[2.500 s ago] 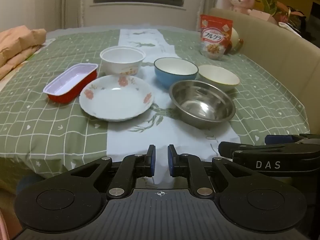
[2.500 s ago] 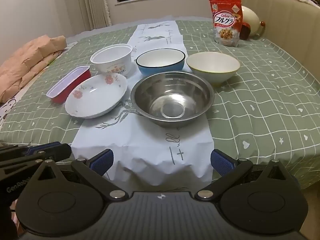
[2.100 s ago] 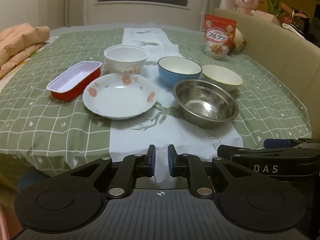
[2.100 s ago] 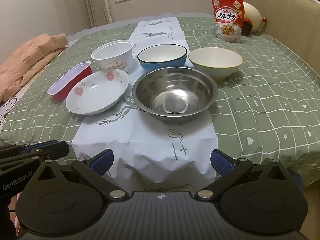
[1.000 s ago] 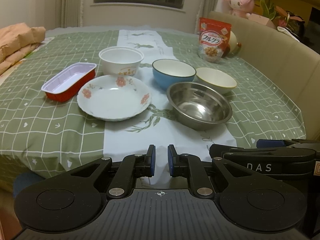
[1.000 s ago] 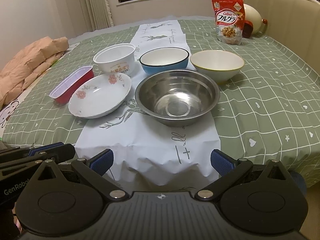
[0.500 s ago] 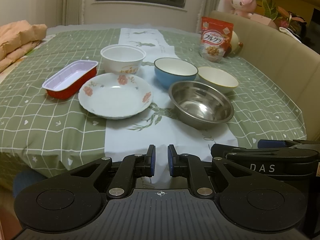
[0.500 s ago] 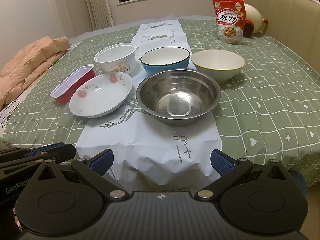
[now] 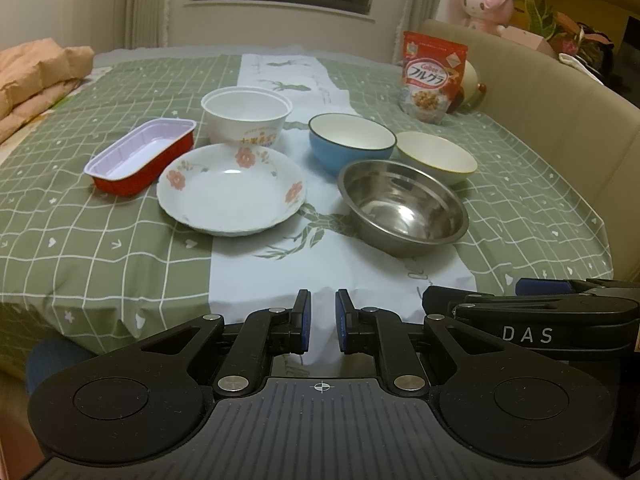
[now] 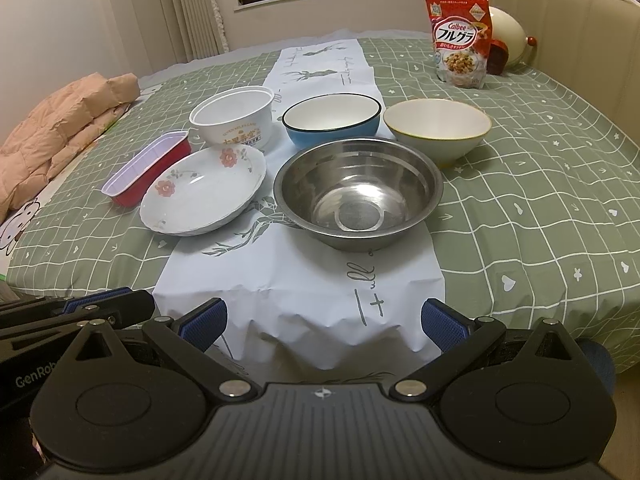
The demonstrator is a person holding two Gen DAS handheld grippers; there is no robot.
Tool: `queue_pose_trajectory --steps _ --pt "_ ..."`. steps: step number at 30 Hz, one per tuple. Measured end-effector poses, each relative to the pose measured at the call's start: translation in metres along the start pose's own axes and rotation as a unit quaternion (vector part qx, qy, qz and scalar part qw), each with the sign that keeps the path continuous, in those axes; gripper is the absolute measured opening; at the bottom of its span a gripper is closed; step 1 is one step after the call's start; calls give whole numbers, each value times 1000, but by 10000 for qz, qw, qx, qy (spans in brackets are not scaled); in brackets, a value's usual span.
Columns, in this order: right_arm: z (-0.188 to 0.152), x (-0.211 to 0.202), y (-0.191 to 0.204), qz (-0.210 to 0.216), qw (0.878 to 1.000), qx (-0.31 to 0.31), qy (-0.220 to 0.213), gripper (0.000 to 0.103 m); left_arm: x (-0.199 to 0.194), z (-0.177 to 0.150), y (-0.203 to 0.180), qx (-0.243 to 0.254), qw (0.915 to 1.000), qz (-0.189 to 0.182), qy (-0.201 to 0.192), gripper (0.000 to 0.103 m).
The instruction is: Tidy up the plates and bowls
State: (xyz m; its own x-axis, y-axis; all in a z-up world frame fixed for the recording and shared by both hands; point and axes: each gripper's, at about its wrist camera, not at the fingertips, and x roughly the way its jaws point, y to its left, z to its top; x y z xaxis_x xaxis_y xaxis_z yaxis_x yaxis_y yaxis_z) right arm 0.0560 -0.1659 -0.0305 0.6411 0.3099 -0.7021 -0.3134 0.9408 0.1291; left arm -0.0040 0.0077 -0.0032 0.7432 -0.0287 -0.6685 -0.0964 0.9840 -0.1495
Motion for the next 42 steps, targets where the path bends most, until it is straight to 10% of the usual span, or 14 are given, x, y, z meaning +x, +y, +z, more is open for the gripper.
queue_pose_trajectory --steps 25,32,37,42 --pt "18 19 -24 106 9997 201 -103 103 39 22 -3 -59 9998 3 181 15" --pt "36 53 -72 187 9960 864 -149 103 87 48 24 -894 9888 -1194 78 15" --pt "57 91 -100 215 9907 1338 -118 103 135 86 23 -435 9966 -700 64 15" --pt "74 120 -114 206 9875 1564 66 103 169 117 28 -503 9844 -1608 504 15"
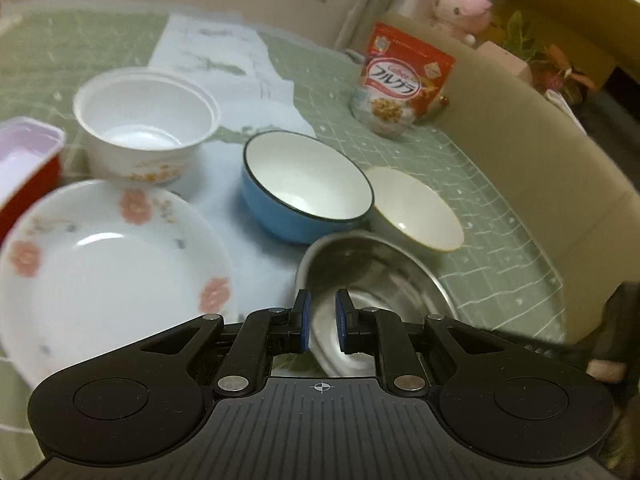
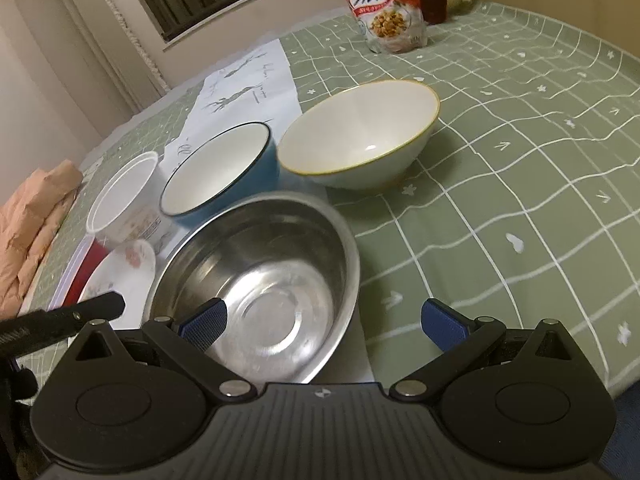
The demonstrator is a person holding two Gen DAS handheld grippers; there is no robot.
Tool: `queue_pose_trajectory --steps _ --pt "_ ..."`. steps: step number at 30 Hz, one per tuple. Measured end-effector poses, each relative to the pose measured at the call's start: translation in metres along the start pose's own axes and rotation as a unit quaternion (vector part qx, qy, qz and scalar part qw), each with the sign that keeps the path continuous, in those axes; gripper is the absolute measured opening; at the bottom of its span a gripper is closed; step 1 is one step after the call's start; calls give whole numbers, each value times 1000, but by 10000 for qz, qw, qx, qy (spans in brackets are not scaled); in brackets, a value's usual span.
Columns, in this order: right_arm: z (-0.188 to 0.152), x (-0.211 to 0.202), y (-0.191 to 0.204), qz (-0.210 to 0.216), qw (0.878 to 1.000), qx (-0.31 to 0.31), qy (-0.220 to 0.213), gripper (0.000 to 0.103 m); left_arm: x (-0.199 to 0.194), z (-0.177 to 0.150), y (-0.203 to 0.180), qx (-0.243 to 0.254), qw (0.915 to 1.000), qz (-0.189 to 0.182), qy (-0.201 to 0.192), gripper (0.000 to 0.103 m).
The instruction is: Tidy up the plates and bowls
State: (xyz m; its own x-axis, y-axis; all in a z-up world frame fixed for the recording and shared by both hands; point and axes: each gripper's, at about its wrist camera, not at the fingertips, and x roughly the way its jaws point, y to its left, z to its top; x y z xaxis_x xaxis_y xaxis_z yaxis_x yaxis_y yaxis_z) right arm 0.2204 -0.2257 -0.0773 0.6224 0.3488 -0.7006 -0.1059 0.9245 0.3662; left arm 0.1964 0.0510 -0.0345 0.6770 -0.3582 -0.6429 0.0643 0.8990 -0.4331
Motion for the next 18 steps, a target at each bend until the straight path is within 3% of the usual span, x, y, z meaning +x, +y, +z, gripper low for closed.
queue_pose_trajectory --steps 4,9,13,18 --pt "3 22 -10 164 9996 119 190 103 24 -2 -6 242 9978 561 257 17" --pt "-5 35 -15 209 9993 -59 289 103 39 -8 -7 295 9968 700 256 18" --pt "-7 38 -11 258 9968 -566 493 103 59 -8 -8 200 9950 800 563 19" --pt "-3 37 -29 663 9963 -182 523 103 68 -6 -15 38 9951 786 601 25"
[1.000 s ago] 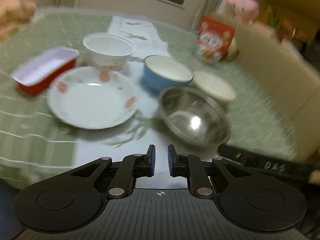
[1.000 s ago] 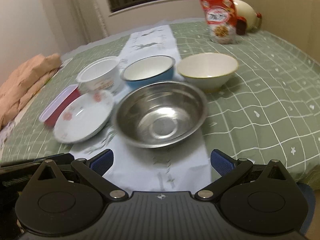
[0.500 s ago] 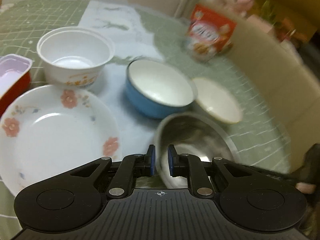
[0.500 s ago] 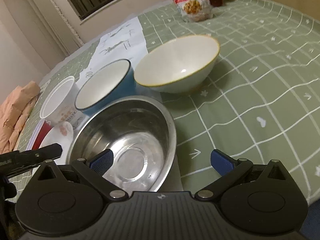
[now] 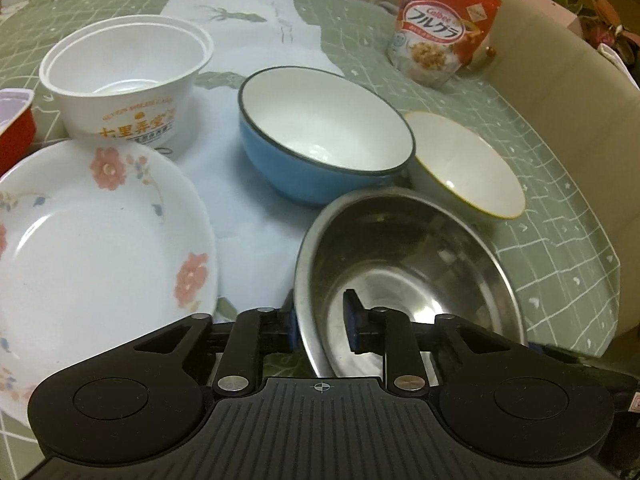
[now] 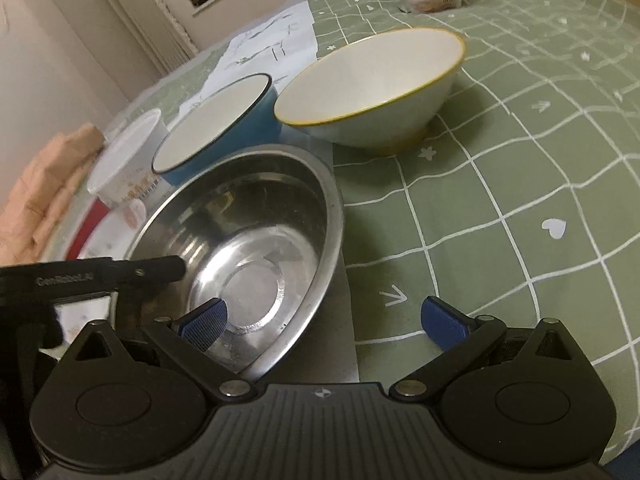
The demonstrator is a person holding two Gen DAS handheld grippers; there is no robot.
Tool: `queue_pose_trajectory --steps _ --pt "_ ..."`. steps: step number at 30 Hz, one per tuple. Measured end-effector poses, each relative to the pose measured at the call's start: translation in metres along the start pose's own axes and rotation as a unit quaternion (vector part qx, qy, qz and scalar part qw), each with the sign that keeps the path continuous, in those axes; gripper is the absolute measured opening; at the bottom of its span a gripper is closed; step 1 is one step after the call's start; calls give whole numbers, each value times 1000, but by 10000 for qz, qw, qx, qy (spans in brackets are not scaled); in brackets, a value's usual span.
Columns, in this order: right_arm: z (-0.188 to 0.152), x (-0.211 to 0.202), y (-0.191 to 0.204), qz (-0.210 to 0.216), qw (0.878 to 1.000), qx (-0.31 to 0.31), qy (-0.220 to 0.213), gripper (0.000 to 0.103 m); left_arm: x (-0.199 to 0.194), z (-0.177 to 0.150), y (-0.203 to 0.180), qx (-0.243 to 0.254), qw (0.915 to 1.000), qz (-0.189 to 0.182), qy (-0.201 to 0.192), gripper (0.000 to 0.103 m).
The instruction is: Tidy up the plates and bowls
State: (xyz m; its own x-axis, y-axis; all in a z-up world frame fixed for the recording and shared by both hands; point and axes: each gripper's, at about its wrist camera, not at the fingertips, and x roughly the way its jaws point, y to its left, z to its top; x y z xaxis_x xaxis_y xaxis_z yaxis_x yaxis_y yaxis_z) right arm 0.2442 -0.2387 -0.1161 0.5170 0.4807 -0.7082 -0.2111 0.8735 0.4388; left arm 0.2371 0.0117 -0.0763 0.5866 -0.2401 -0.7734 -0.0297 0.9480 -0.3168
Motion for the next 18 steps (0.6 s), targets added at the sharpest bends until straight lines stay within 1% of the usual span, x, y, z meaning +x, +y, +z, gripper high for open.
queue_pose_trajectory --steps 2,3,6,9,11,13,14,15,16,17,18 --pt "0 -3 -12 244 9990 362 -68 103 1 1 -1 -28 10000 31 -9 25" --pt "1 -3 -15 326 9985 446 -42 103 1 0 0 -56 10000 48 1 25" --pt "5 -1 -14 351 9989 283 98 103 5 -2 1 -99 9999 67 60 21" --pt "3 0 -7 279 9995 83 90 103 12 -6 1 -186 9996 -43 195 19" --pt "5 0 -7 333 9994 71 117 103 13 -7 2 -259 9995 -66 164 19" --pt "9 -3 -6 303 9994 163 25 100 11 -8 3 -266 9995 -95 115 19" --pt "8 -5 -3 170 9998 83 -110 91 9 -9 4 -292 9995 -122 96 19" --pt "7 -7 3 -96 9995 -120 -277 83 6 -10 7 -334 9993 -168 67 19" --pt "6 -9 11 -385 9977 -370 -420 78 2 -13 10 -381 9990 -223 29 19" --pt "6 -9 17 -578 9954 -566 -521 66 0 -14 13 -443 9987 -270 -1 19" --pt "6 -10 20 -642 9942 -664 -550 54 -4 -16 16 -546 9980 -330 -35 19"
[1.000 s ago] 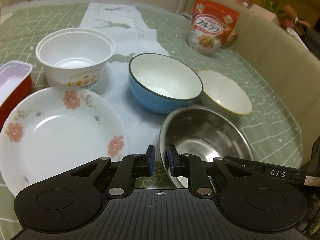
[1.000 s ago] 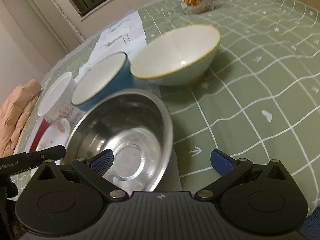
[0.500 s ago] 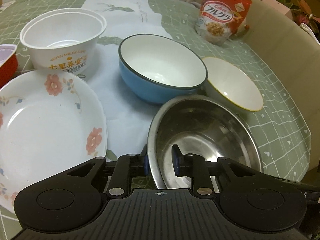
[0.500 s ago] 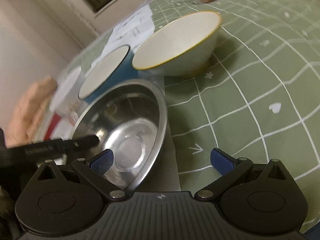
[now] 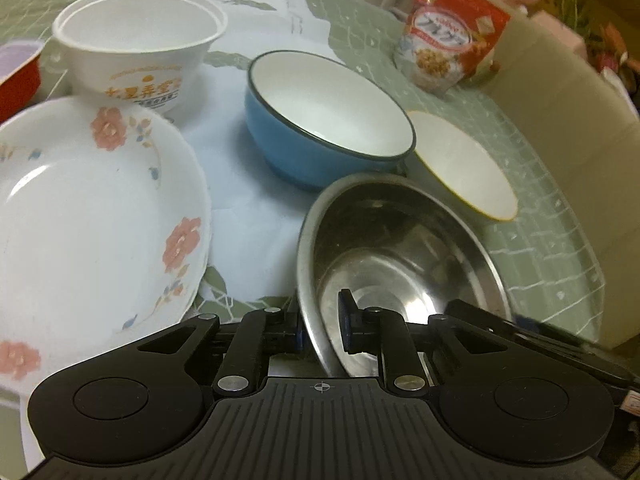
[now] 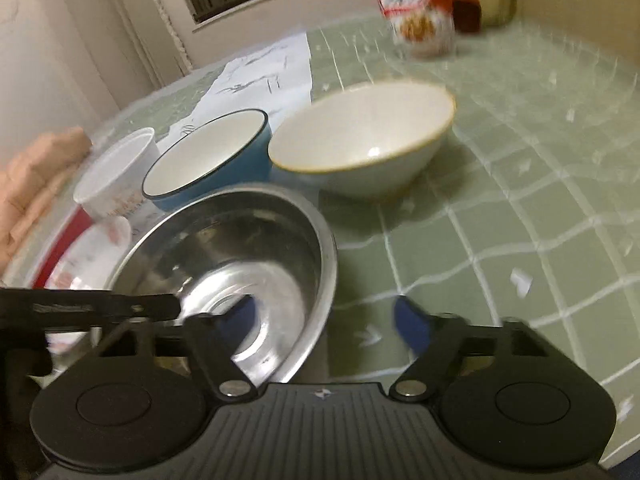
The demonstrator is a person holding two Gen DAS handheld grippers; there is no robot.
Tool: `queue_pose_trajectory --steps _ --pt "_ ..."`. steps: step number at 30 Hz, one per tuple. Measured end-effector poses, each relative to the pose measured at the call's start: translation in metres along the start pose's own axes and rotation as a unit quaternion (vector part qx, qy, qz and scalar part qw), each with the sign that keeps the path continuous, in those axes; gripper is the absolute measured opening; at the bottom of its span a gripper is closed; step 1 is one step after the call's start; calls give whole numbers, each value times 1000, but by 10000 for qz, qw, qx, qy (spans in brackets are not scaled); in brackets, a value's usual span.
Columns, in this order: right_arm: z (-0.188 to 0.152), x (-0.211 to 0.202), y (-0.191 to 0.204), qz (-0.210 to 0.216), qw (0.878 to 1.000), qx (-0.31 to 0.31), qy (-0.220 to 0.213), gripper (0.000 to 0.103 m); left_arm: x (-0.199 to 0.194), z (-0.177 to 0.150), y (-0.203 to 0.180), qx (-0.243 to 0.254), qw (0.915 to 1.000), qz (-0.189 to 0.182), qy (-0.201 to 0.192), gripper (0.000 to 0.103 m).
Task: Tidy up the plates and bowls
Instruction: 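Carry the steel bowl onto the white floral plate with both tools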
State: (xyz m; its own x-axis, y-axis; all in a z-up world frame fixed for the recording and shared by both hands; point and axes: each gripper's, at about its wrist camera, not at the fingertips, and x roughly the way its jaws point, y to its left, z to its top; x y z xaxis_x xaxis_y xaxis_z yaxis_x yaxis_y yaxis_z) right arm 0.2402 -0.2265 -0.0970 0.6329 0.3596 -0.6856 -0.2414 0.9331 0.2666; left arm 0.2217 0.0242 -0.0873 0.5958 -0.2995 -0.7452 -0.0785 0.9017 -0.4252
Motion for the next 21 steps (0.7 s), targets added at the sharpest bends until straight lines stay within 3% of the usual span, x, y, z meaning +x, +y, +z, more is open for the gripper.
queue_pose_trajectory --steps 3,11,15,21 --pt "4 2 -6 357 9985 380 171 39 -9 -4 6 -107 9996 -231 -87 23" --pt "-5 -18 34 308 9992 238 -98 38 -52 -18 25 -18 9989 -224 -418 20" --pt "-8 -32 73 433 9985 -56 -335 39 -88 -16 42 -38 9966 67 -826 21" --pt "7 -5 136 792 9949 -602 -168 39 -110 0 85 -401 9904 611 -1177 22"
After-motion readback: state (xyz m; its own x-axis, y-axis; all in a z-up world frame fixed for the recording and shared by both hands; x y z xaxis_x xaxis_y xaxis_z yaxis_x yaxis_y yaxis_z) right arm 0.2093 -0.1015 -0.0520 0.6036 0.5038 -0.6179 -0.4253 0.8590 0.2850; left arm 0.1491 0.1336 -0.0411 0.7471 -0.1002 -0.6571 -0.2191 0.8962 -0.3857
